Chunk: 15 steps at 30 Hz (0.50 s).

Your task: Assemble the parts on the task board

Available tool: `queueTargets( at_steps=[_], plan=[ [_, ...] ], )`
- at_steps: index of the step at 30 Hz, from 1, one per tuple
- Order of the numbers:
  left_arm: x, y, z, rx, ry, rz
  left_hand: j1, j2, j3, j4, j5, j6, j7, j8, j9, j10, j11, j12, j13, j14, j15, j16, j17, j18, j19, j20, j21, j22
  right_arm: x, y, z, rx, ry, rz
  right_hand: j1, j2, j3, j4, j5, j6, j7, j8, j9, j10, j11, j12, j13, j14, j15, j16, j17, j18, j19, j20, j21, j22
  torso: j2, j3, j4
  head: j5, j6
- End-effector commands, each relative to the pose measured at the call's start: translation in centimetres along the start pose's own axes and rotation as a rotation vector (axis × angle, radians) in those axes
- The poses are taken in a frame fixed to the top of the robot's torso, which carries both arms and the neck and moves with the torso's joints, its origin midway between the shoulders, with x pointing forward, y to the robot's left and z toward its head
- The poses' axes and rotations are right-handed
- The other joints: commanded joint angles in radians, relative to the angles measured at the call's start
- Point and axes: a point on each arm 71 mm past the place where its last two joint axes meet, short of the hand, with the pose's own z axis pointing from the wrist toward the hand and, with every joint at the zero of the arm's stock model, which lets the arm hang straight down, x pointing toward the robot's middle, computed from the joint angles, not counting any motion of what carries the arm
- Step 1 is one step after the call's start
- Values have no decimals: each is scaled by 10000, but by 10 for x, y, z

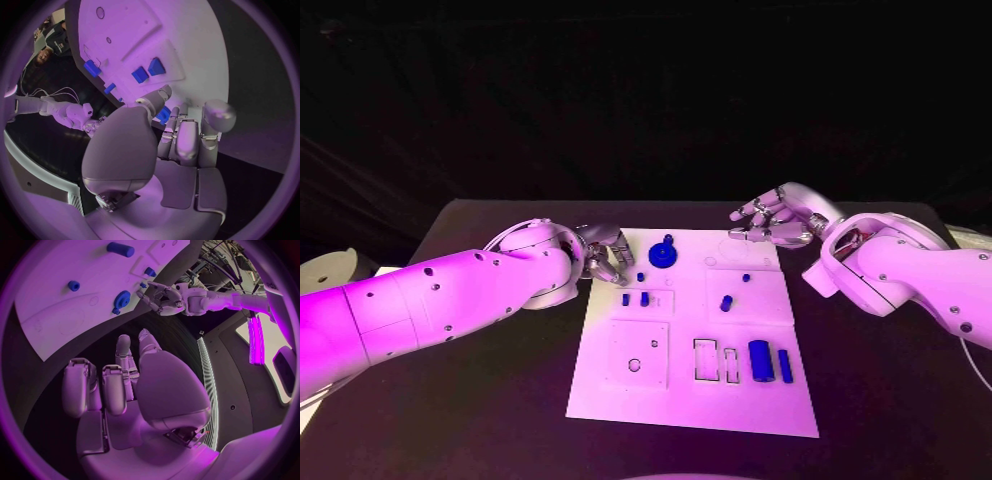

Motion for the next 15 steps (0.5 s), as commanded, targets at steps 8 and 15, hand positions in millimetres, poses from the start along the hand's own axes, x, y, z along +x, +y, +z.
queueTargets(
  at_steps=[8, 15],
  plan=[
    [-24, 17, -23, 1406, -1788, -4452, 46, 332, -118, 189, 102, 880, 40, 324, 104, 979, -96, 689, 148, 6, 6, -122, -282, 60, -94, 62, -279, -175, 1, -8, -2, -16, 731, -2849, 1434, 70, 630, -159, -243, 441, 19, 48, 31, 257, 24, -2492, -3136, 685, 105, -131, 927, 182, 59, 52, -43, 39, -5, -1, -1, -38, 99],
    [-33, 28, -40, 1810, -3120, -9986, -426, 529, 100, 678, 187, 1369, -56, 545, 93, 1520, -214, 913, 120, -1064, -35, -1482, -2634, 492, -1170, 45, -2858, -2173, 7, -6, -5, -236, 876, -4873, 1535, -136, 969, -58, -274, 752, -101, 45, 33, 542, 21, -3070, -4177, 678, 88, -173, 868, 181, 72, 76, -53, 40, 9, -3, 10, -229, 173]
  ],
)
